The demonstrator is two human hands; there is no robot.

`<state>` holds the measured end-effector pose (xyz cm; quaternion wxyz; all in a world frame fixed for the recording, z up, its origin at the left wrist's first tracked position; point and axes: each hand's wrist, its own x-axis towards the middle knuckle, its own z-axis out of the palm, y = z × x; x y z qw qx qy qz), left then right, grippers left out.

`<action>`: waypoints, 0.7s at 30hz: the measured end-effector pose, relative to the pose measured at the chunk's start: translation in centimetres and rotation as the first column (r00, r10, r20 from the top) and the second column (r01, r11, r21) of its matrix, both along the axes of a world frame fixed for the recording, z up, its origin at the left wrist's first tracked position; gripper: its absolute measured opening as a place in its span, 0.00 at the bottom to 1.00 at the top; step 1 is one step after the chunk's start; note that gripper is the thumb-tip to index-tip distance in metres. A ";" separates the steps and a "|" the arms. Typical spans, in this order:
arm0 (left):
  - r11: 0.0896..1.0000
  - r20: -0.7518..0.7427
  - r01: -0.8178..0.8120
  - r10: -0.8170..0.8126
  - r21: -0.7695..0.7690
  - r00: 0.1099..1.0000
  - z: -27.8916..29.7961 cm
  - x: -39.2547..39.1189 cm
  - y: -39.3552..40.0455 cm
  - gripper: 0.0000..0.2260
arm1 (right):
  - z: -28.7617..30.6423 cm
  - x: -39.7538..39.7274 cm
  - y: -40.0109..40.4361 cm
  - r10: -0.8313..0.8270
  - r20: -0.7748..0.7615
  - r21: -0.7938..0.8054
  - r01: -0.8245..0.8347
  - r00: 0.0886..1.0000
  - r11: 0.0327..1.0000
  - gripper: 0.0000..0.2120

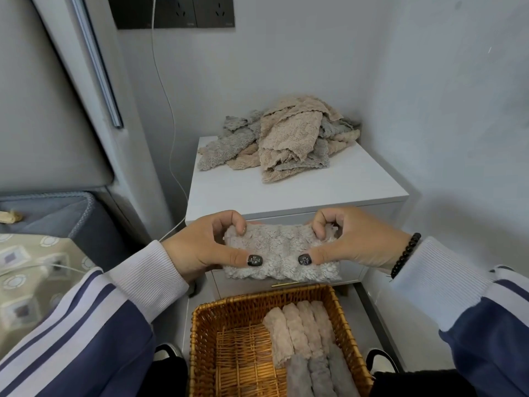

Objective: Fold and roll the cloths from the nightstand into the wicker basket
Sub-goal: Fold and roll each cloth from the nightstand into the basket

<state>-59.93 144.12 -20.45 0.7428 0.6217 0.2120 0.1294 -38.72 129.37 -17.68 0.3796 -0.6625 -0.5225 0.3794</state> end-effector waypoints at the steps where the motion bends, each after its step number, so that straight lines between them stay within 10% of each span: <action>1: 1.000 -0.019 0.000 0.000 0.007 1.000 0.0 0.0 0.1 0.27 | 0.0 -0.1 0.0 -0.021 0.067 0.016 0.020 0.998 1.000 0.18; 9: 0.834 -0.412 0.157 0.091 0.529 0.906 -0.7 0.6 -0.4 0.30 | -2.2 -1.9 -0.1 0.097 0.410 -0.207 -0.011 0.907 0.978 0.33; 14: 0.730 -0.563 0.338 0.078 0.594 0.823 -3.4 1.0 -0.7 0.20 | -5.6 -4.1 0.2 0.281 0.455 -0.399 -0.088 0.845 0.913 0.13; 21: 0.680 -0.687 0.416 0.180 0.604 0.704 -9.1 1.9 -1.5 0.18 | -13.1 -5.4 0.3 0.257 0.446 -0.516 0.012 0.857 0.856 0.20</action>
